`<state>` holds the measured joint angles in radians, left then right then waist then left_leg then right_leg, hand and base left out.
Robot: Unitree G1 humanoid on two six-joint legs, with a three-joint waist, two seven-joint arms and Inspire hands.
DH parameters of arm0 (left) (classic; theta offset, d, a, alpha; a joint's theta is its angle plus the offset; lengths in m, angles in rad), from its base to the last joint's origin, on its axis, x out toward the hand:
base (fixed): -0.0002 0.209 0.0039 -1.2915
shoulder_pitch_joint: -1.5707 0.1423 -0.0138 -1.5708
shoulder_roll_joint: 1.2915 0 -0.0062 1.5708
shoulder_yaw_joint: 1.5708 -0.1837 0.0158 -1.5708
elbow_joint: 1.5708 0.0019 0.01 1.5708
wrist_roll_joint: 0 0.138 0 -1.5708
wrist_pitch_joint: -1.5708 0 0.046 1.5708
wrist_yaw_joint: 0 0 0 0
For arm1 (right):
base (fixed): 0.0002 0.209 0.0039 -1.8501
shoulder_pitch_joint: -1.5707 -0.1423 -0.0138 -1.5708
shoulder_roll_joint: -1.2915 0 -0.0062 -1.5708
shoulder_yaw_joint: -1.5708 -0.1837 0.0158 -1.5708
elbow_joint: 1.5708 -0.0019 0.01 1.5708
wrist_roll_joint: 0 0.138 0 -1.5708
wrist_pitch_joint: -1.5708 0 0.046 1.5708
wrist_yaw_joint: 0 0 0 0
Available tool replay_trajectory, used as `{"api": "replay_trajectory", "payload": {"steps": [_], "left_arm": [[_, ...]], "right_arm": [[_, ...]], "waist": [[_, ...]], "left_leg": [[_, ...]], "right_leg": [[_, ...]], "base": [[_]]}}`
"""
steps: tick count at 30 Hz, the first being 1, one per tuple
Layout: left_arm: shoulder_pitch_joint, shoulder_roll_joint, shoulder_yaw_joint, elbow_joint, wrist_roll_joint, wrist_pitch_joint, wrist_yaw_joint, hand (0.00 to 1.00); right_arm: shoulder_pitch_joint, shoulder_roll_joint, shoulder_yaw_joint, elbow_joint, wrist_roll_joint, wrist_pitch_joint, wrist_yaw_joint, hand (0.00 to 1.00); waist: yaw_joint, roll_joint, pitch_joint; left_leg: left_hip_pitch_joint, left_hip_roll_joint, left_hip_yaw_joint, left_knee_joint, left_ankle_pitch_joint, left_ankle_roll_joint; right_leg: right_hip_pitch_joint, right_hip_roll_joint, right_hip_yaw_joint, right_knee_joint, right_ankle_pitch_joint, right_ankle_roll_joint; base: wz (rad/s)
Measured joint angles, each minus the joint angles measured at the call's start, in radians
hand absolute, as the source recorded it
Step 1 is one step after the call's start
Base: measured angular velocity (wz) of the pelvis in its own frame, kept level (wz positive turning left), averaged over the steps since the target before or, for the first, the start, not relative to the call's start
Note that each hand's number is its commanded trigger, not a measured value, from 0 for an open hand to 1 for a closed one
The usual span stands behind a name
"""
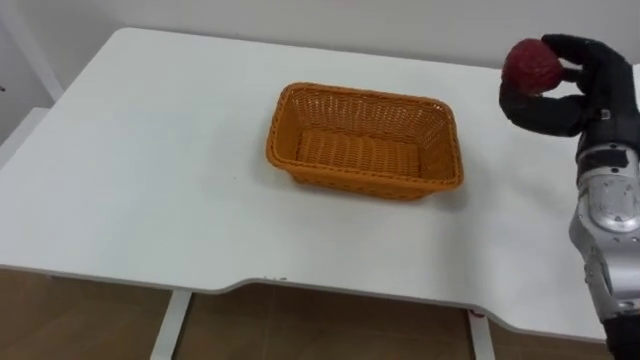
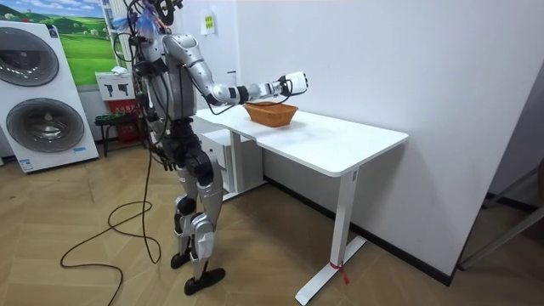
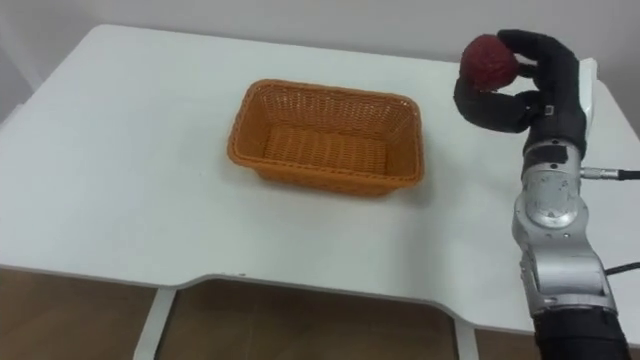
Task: Pick and place apple
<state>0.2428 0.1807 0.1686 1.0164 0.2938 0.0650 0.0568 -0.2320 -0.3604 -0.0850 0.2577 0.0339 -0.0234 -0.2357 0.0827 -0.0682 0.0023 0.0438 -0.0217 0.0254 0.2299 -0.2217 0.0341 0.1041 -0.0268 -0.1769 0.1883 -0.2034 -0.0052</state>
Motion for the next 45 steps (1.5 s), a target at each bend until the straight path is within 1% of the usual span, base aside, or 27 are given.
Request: {"api": "replay_trajectory", "payload": {"steps": [2, 4, 6, 7, 8, 9, 10, 11, 12, 17, 21, 25, 29, 35, 38, 40, 43, 45], "left_arm": [[-0.005, 0.000, -0.011, 0.004, 0.001, 0.000, -0.001, 0.00], [-0.011, -0.001, -0.035, 0.007, 0.002, 0.000, -0.009, 0.00], [-0.017, -0.001, -0.037, 0.010, 0.002, 0.000, -0.011, 0.00], [-0.025, -0.001, -0.038, 0.015, 0.002, 0.000, -0.011, 0.00], [-0.028, -0.001, -0.039, 0.016, 0.002, 0.001, -0.011, 0.00], [-0.033, -0.001, -0.041, 0.016, 0.002, 0.001, -0.012, 0.00], [-0.035, -0.001, -0.048, 0.016, 0.002, 0.001, -0.014, 0.00], [-0.036, -0.001, -0.052, 0.016, 0.002, 0.001, -0.017, 0.00], [-0.037, -0.002, -0.056, 0.017, 0.002, 0.001, -0.020, 0.00], [-0.037, 0.001, -0.074, 0.022, -0.001, 0.003, -0.021, 0.00], [-0.038, 0.001, -0.075, 0.024, -0.005, 0.005, -0.024, 0.00], [-0.040, 0.002, -0.074, 0.024, 0.003, 0.018, -0.034, 0.00], [-0.040, 0.002, -0.074, 0.024, 0.004, 0.022, -0.045, 0.00], [-0.028, 0.002, -0.074, 0.024, -0.007, 0.025, -0.040, 0.00], [-0.032, 0.002, -0.064, 0.020, -0.004, 0.025, -0.038, 0.00], [-0.030, 0.002, -0.050, 0.019, 0.003, 0.022, -0.037, 0.00], [-0.023, 0.002, -0.042, 0.002, 0.004, 0.021, -0.027, 0.00], [-0.019, 0.003, -0.038, -0.015, 0.001, 0.016, -0.019, 0.00]], "right_arm": [[-0.002, 0.000, 0.026, -0.005, -0.005, 0.000, 0.014, 1.00], [-0.003, 0.000, 0.064, -0.031, -0.007, 0.000, 0.037, 1.00], [-0.007, 0.000, 0.090, -0.042, -0.008, 0.000, 0.050, 1.00], [-0.015, 0.000, 0.108, -0.042, -0.008, 0.000, 0.057, 0.78], [-0.020, 0.000, 0.116, -0.042, -0.008, 0.000, 0.062, 0.75], [-0.029, 0.000, 0.131, -0.042, -0.008, 0.000, 0.071, 0.75], [-0.034, 0.000, 0.145, -0.042, -0.011, 0.000, 0.082, 0.16], [-0.036, 0.000, 0.148, -0.042, -0.012, 0.000, 0.088, 0.03], [-0.038, 0.000, 0.152, -0.042, -0.021, 0.000, 0.096, 0.00], [-0.041, 0.000, 0.153, -0.042, -0.042, 0.000, 0.106, 0.00], [-0.041, 0.000, 0.152, -0.042, -0.052, 0.000, 0.107, 0.00], [-0.041, 0.000, 0.152, -0.042, -0.052, 0.000, 0.108, 0.00], [-0.041, 0.000, 0.152, -0.042, -0.052, 0.001, 0.108, 0.00], [-0.041, 0.000, 0.151, -0.040, -0.002, 0.003, 0.108, 0.00], [-0.041, 0.000, 0.138, -0.039, 0.009, 0.003, 0.108, 0.00], [-0.041, 0.000, 0.118, -0.039, 0.009, 0.003, 0.107, 0.00], [-0.041, -0.001, 0.081, -0.039, 0.019, 0.002, 0.086, 0.00], [-0.041, -0.005, 0.054, -0.036, 0.044, 0.002, 0.062, 0.00]], "waist": [[0.009, -0.002, -0.0009], [0.021, -0.005, 0.0005], [0.034, -0.011, 0.0009], [0.037, -0.016, 0.0026], [0.039, -0.019, 0.0046], [0.043, -0.022, 0.0068], [0.051, -0.025, 0.0065], [0.054, -0.025, 0.0067], [0.058, -0.026, 0.0067], [0.060, -0.026, 0.0069], [0.059, -0.025, 0.0070], [0.060, -0.026, 0.0069], [0.060, -0.026, 0.0067], [0.052, -0.026, 0.0062], [0.046, -0.026, 0.0059], [0.036, -0.026, 0.0057], [0.022, -0.023, 0.0033], [0.005, -0.020, 0.0009]], "left_leg": [[0.001, 0.000, 0.001, -0.002, 0.000, 0.000], [0.002, 0.000, 0.001, -0.003, 0.000, 0.000], [0.003, 0.001, 0.000, -0.003, 0.000, 0.000], [0.003, 0.001, -0.001, -0.003, 0.000, 0.000], [0.002, 0.001, -0.002, -0.003, 0.000, 0.000], [0.001, 0.001, -0.005, -0.001, 0.000, 0.000], [-0.001, 0.001, -0.005, -0.001, 0.000, 0.000], [-0.002, 0.000, -0.005, -0.001, 0.000, 0.000], [-0.006, 0.000, -0.008, 0.000, 0.000, 0.000], [-0.016, -0.002, -0.023, 0.005, 0.000, 0.000], [-0.019, -0.002, -0.031, 0.006, 0.000, 0.000], [-0.020, -0.003, -0.032, 0.006, 0.000, 0.000], [-0.020, -0.003, -0.032, 0.006, 0.000, 0.000], [-0.014, -0.005, -0.035, 0.008, 0.001, 0.000], [-0.014, -0.006, -0.034, 0.009, 0.001, 0.000], [-0.015, -0.006, -0.034, 0.011, 0.001, 0.000], [-0.015, -0.006, -0.033, 0.012, 0.001, 0.000], [-0.014, -0.006, -0.032, 0.011, 0.001, 0.000]], "right_leg": [[0.000, 0.000, 0.003, 0.000, 0.000, 0.000], [0.000, 0.000, 0.005, -0.001, 0.000, 0.000], [0.000, 0.000, 0.004, -0.001, 0.000, 0.000], [0.000, 0.000, 0.004, -0.002, 0.000, 0.000], [0.001, 0.000, 0.003, -0.003, 0.000, 0.000], [0.000, 0.000, -0.001, -0.003, 0.000, 0.000], [0.000, -0.001, -0.005, -0.003, 0.000, 0.000], [0.001, -0.001, -0.006, -0.003, 0.000, 0.000], [0.001, -0.002, -0.012, -0.003, 0.000, 0.000], [0.000, -0.003, -0.027, -0.004, 0.000, 0.000], [0.001, -0.004, -0.043, -0.003, 0.000, 0.000], [0.000, -0.004, -0.045, -0.003, 0.000, 0.000], [0.000, -0.004, -0.045, -0.003, 0.000, 0.000], [0.008, -0.005, -0.036, -0.004, 0.000, 0.000], [0.006, -0.005, -0.027, -0.005, 0.000, 0.000], [0.006, -0.005, -0.027, -0.005, 0.000, 0.000], [0.008, -0.005, -0.027, -0.005, 0.000, 0.001], [0.008, -0.005, -0.026, -0.005, 0.000, 0.001]], "base": [[0.00], [0.00], [0.00], [0.04], [0.06], [0.07], [0.05], [0.05], [0.07], [0.10], [0.06], [0.00], [0.00], [0.01], [-0.02], [0.00], [0.00], [0.00]]}}
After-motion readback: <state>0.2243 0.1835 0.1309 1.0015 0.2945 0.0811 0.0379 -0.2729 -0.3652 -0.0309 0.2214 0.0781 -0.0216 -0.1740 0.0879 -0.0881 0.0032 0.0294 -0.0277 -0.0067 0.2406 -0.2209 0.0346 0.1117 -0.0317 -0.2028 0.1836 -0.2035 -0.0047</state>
